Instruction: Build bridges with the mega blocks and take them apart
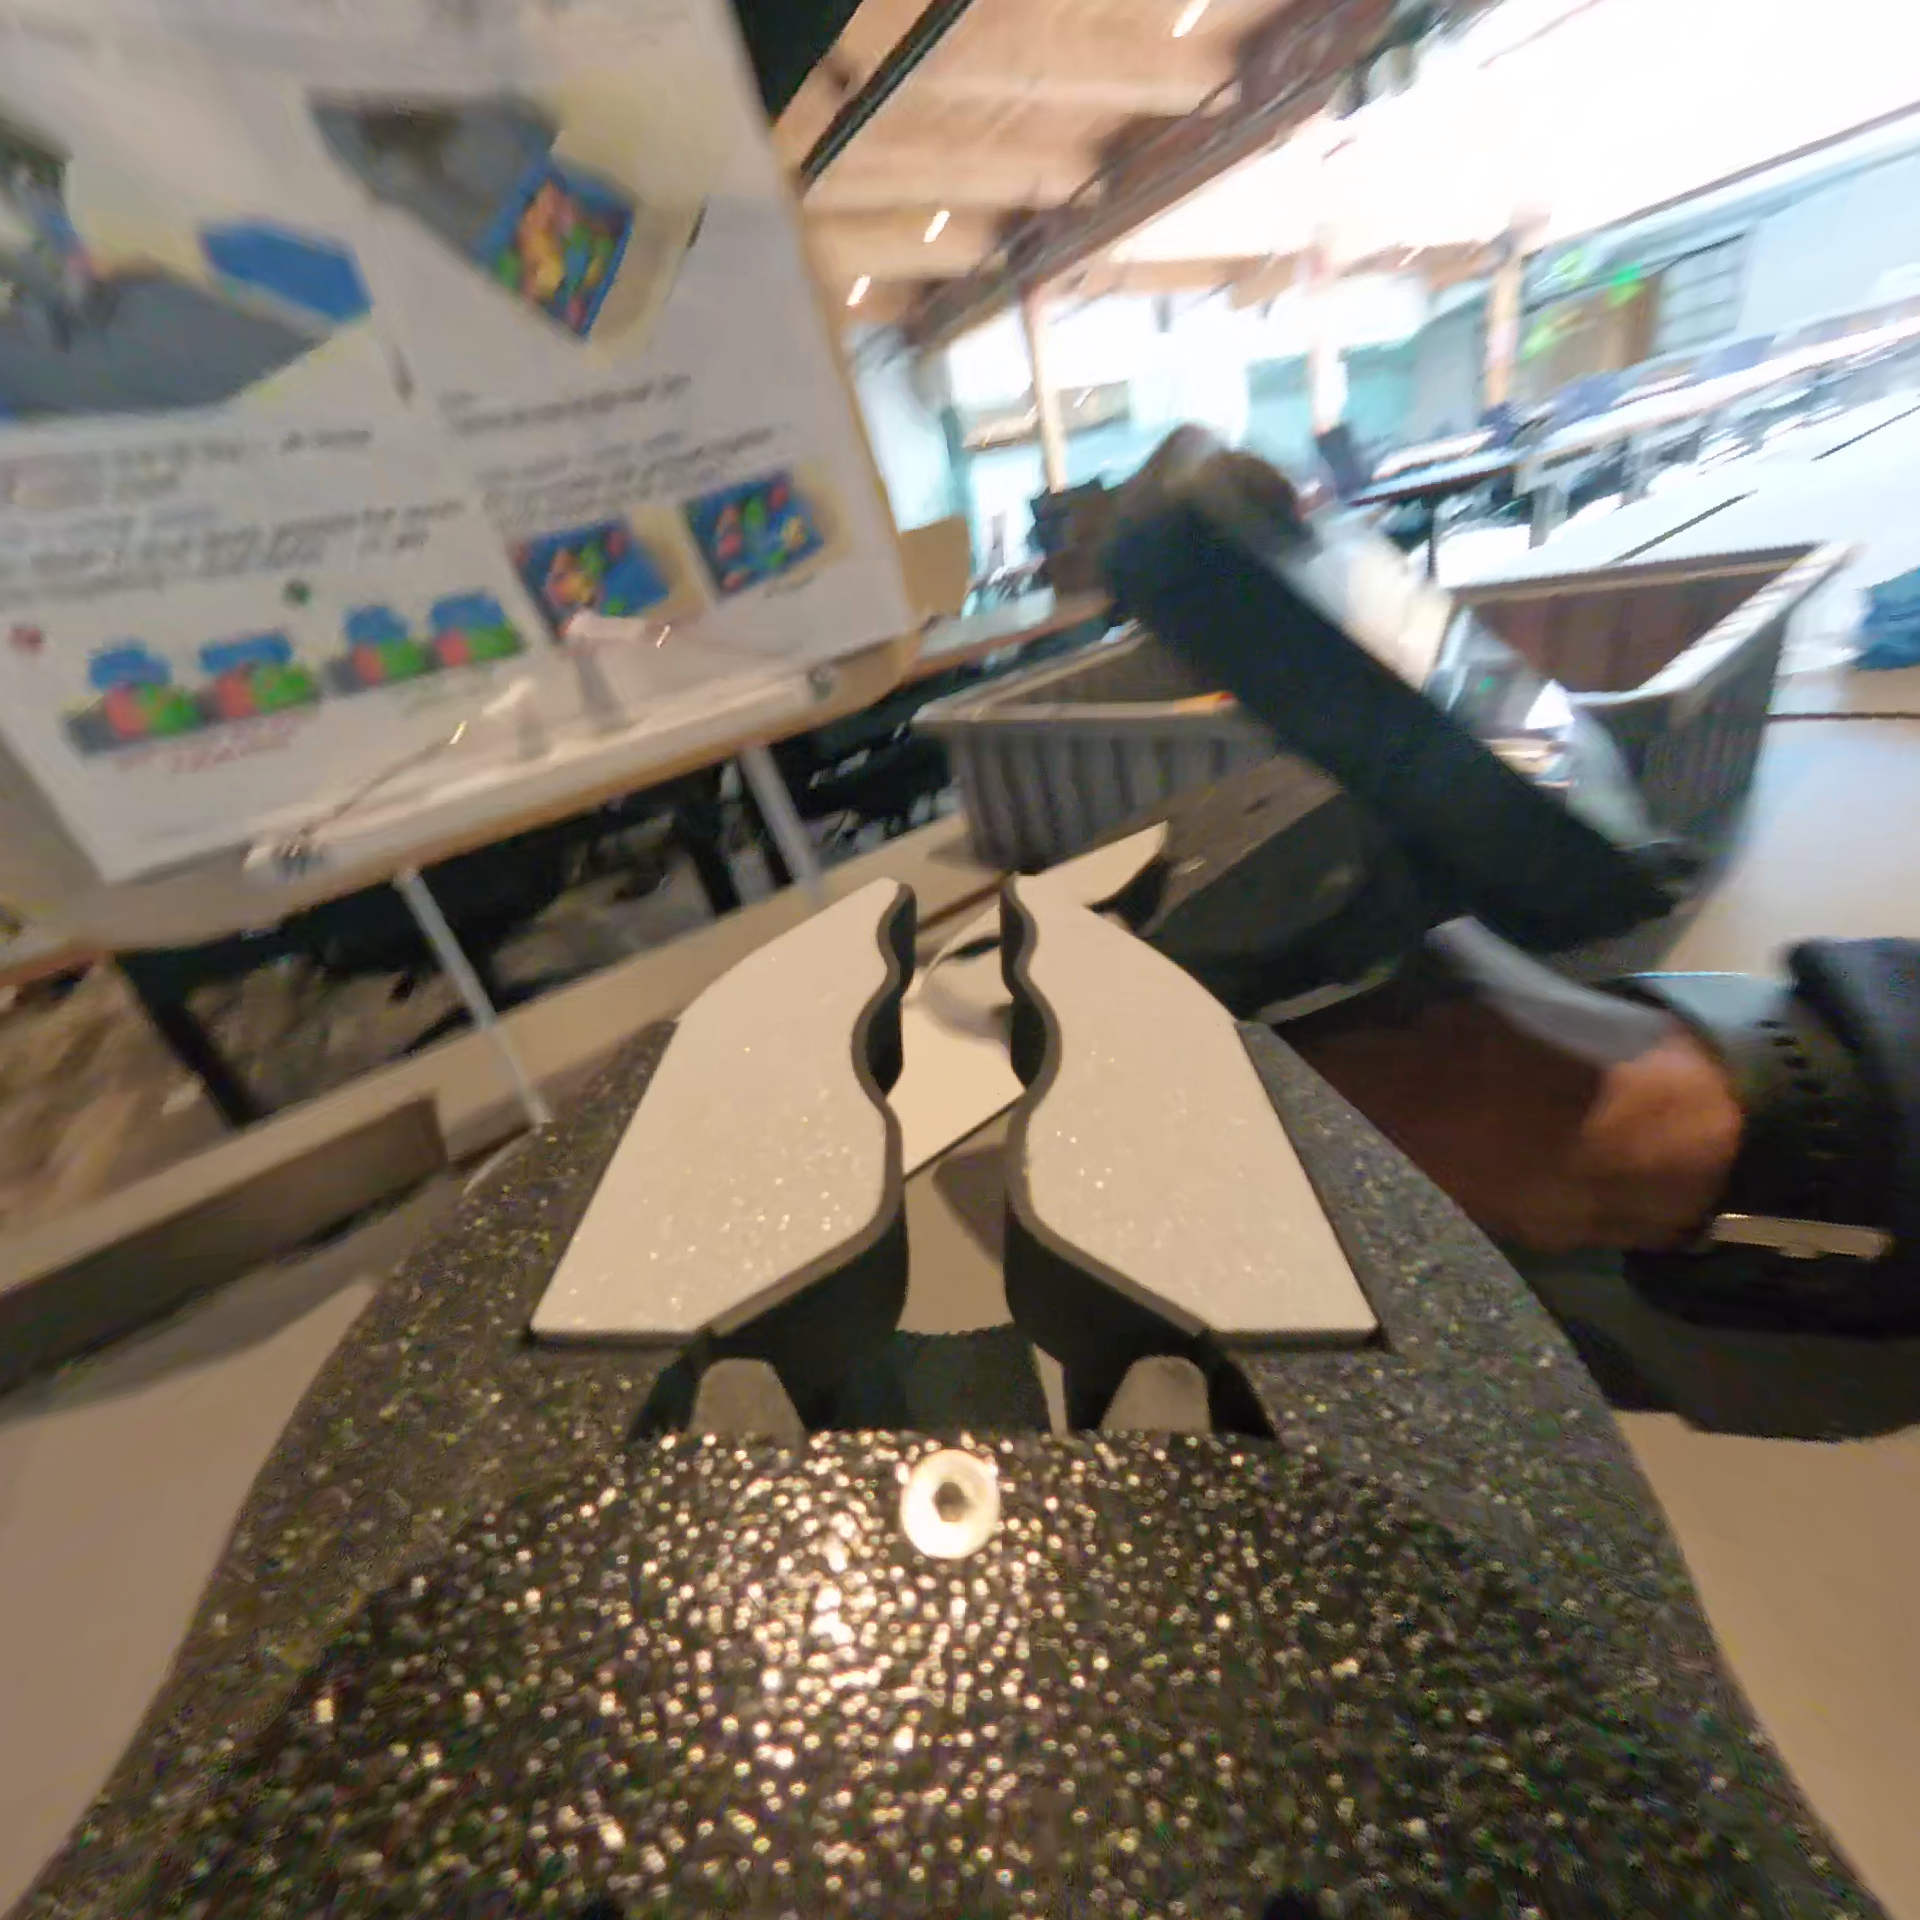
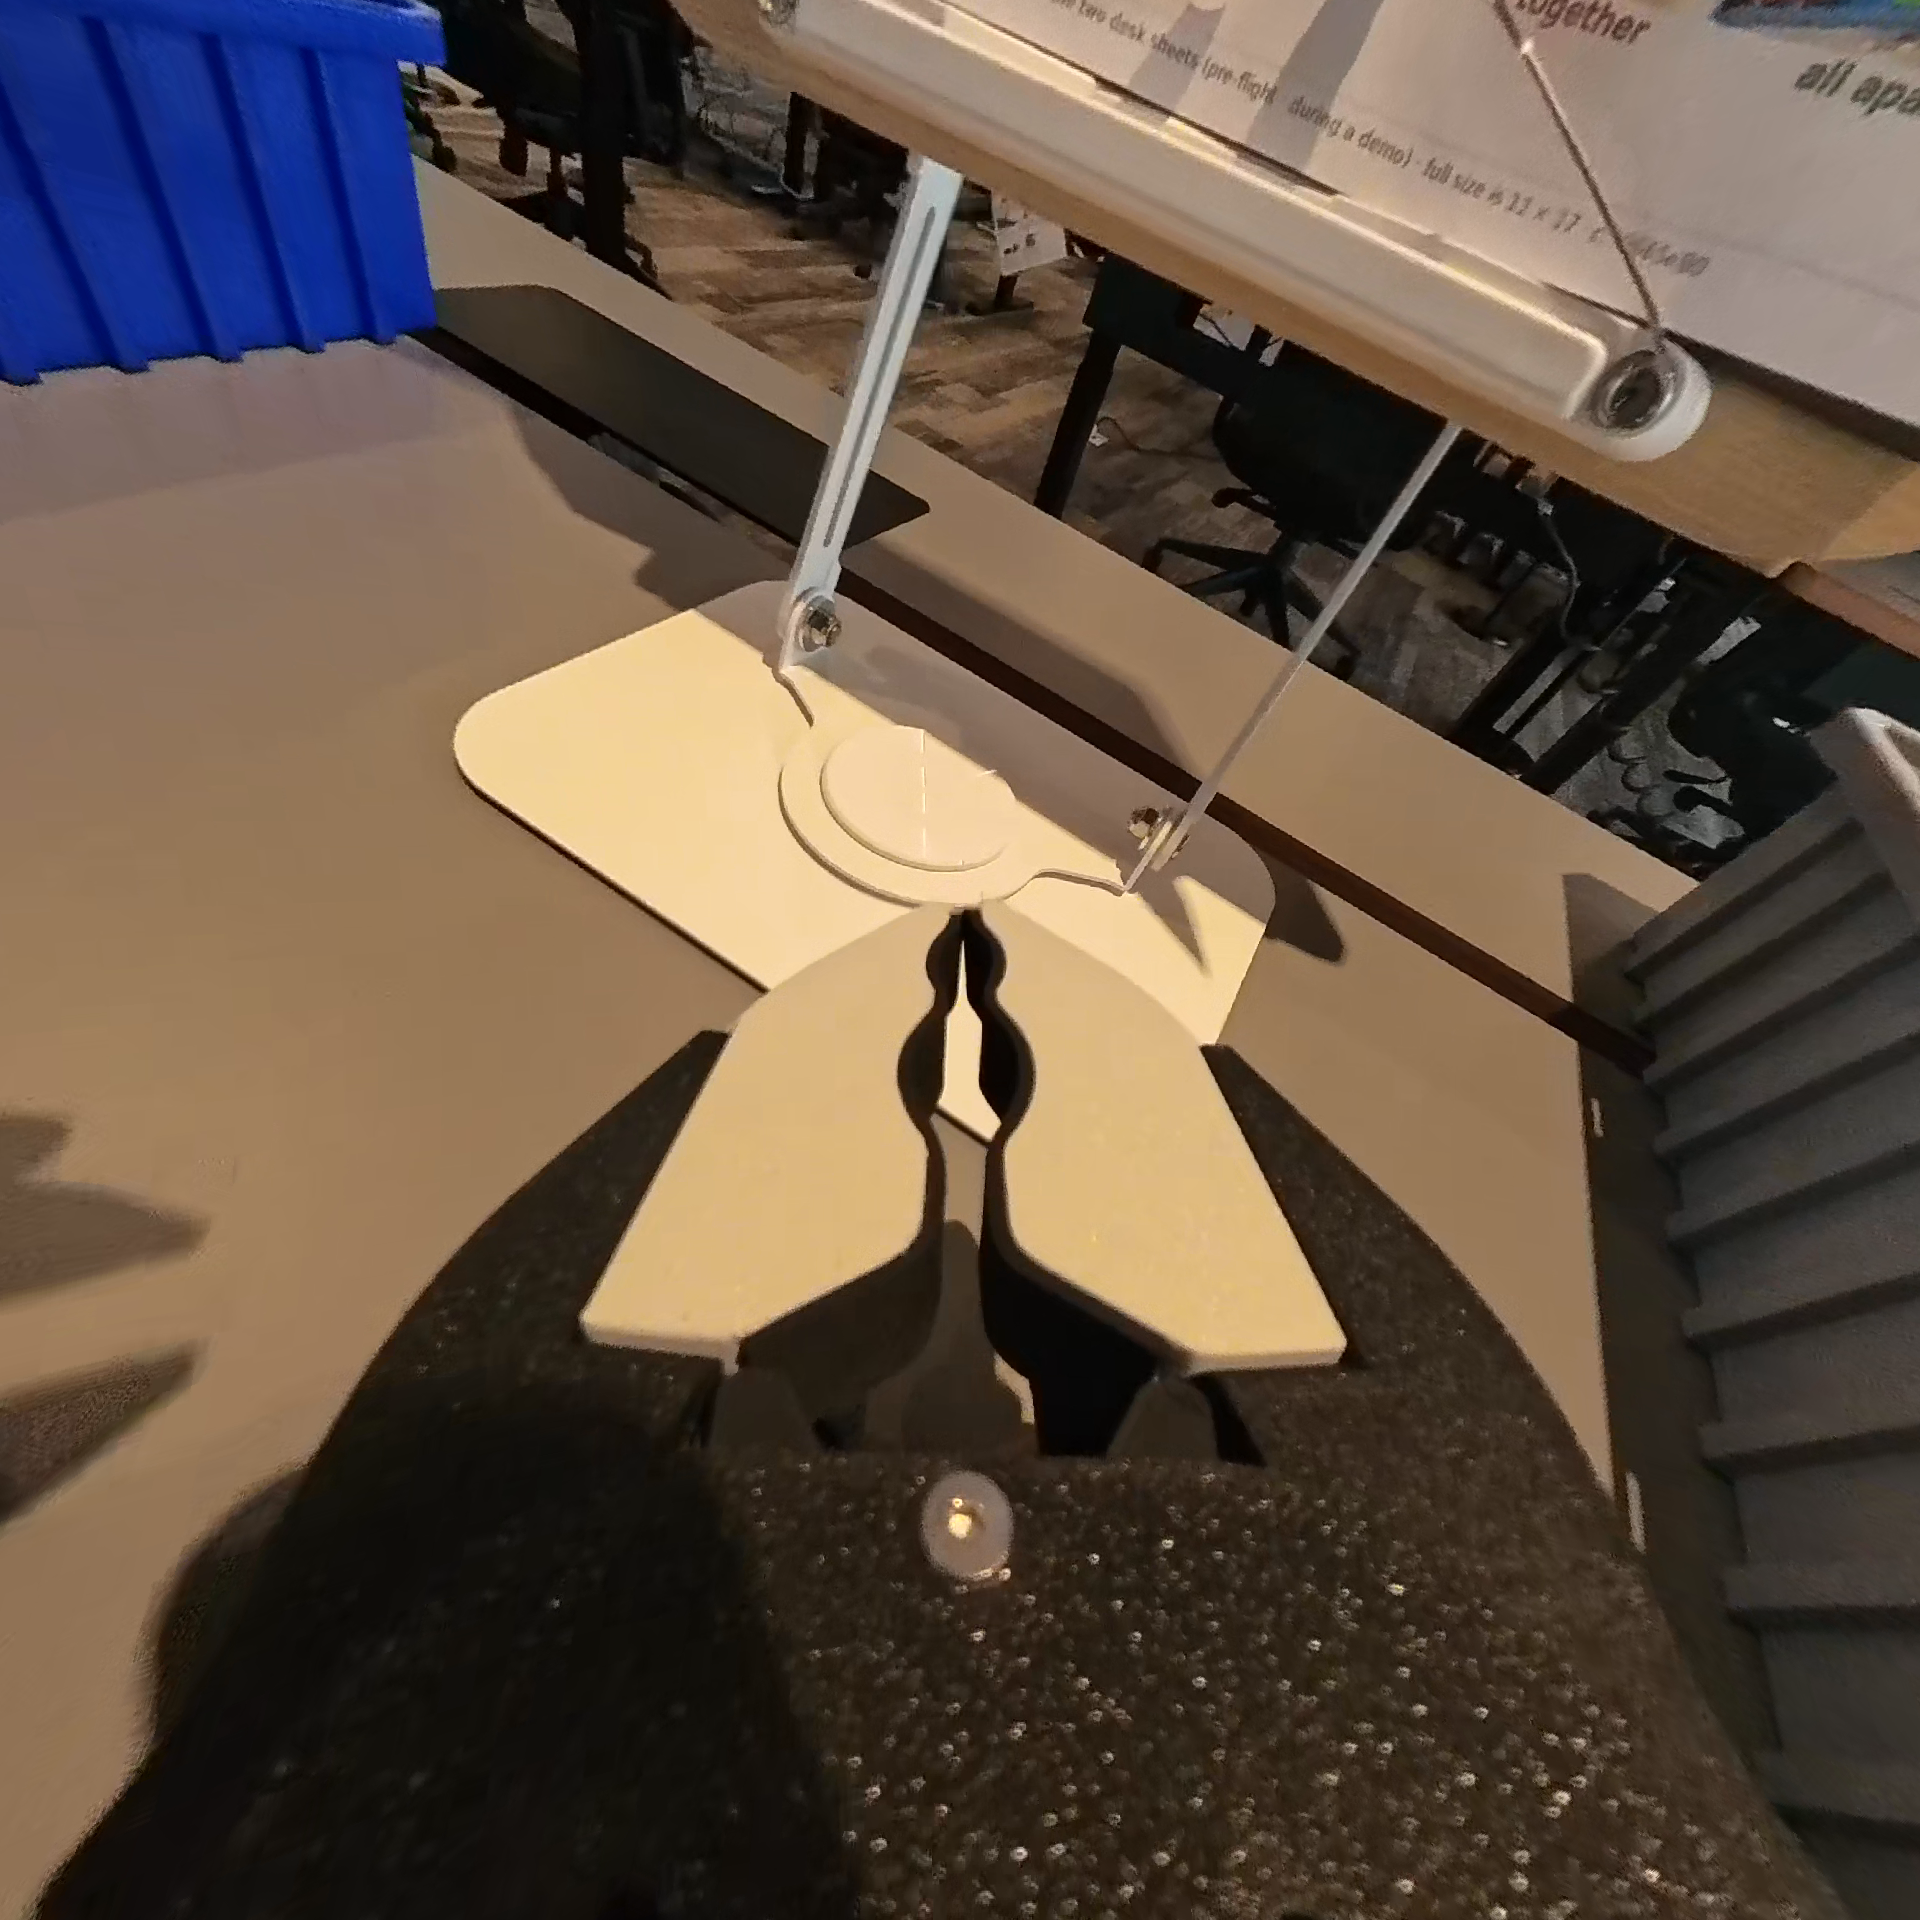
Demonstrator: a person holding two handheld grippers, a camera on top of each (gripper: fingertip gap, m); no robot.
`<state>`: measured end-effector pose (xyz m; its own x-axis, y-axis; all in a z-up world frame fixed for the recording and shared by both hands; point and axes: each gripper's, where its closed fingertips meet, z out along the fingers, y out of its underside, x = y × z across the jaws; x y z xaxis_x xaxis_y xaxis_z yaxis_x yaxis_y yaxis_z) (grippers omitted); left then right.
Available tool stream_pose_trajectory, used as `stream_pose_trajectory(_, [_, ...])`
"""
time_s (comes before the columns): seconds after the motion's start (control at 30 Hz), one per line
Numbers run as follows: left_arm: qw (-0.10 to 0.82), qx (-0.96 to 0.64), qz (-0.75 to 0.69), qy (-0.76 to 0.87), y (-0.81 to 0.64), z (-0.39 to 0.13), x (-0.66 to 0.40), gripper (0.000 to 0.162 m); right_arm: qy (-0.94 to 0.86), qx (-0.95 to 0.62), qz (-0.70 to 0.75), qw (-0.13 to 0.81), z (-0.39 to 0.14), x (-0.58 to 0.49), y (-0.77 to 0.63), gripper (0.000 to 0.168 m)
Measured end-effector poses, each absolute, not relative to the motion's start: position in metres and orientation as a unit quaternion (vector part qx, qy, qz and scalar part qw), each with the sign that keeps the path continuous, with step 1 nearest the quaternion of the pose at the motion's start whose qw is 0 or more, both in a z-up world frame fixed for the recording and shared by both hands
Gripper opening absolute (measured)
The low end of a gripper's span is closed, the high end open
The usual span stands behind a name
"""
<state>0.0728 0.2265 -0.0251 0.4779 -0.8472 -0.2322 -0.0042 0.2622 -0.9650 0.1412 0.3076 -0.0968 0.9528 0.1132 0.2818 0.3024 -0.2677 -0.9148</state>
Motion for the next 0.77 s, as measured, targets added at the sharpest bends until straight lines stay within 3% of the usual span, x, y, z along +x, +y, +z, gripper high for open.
stream_pose_trajectory(0.27, [0.722, -0.296, -0.416, 0.466, 0.119, 0.015, 0.089, 0.019, -0.156, -0.801, -0.107, 0.568, -0.105, 0.136, 0.311, 0.000])
stream_pose_trajectory(0.4, [0.727, -0.210, -0.393, 0.522, 0.068, 0.014, 0.102, 0.018, -0.169, -0.803, -0.120, 0.559, -0.109, 0.134, 0.312, 0.000])
stream_pose_trajectory(0.77, [0.713, -0.219, -0.309, 0.590, 0.060, -0.015, 0.127, 0.019, -0.200, -0.804, -0.149, 0.540, -0.115, 0.128, 0.313, 0.001])
